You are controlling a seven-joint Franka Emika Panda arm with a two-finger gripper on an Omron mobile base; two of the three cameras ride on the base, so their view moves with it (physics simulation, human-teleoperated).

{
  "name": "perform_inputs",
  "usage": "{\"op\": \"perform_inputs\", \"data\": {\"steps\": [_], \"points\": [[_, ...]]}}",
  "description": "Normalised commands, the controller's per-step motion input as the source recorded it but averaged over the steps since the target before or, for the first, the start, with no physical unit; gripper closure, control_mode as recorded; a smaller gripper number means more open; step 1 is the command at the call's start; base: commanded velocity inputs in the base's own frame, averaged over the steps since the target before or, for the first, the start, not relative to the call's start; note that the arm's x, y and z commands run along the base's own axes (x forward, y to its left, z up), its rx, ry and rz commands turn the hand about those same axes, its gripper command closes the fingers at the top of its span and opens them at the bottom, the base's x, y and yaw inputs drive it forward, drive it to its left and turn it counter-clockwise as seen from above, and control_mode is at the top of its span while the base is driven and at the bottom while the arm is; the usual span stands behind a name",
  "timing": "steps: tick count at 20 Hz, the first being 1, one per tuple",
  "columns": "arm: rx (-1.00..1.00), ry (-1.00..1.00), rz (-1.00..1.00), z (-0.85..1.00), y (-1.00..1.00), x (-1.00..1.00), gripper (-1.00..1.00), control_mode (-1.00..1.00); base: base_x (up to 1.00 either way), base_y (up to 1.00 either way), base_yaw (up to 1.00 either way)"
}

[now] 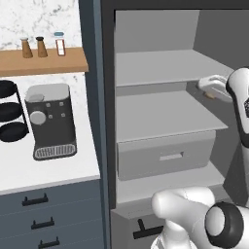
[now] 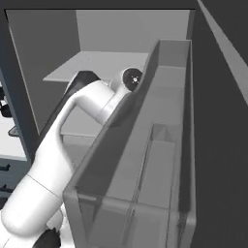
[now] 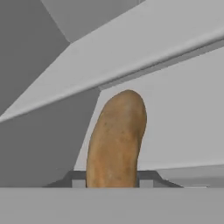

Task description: Place one sweet potato and one chicken drumstick in each tupperware on the nearby counter, to pack two identical lunches.

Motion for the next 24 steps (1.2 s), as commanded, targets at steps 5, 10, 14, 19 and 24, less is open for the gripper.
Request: {"op": "perform_inputs", "data": {"steps": [5, 10, 14, 19, 24], "points": [[-0.29, 0.22, 0.35, -1.00, 0.75, -0.98, 1.00, -1.00, 0.00, 0.00, 0.00], [-0.25, 0.21, 0.32, -0.80, 0.75, -0.72, 1.00, 1.00, -0.20, 0.20, 0.10], [0.00, 0.00, 0.00, 0.00, 0.00, 0.00, 1.00, 1.00, -1.00, 0.97, 0.57], [0.00, 0.00, 0.00, 0.00, 0.00, 0.00, 1.00, 1.00, -0.80, 1.00, 0.47], [0.00, 0.00, 0.00, 0.00, 0.00, 0.00, 1.00, 1.00, 0.32, 1.00, 0.14]]}}
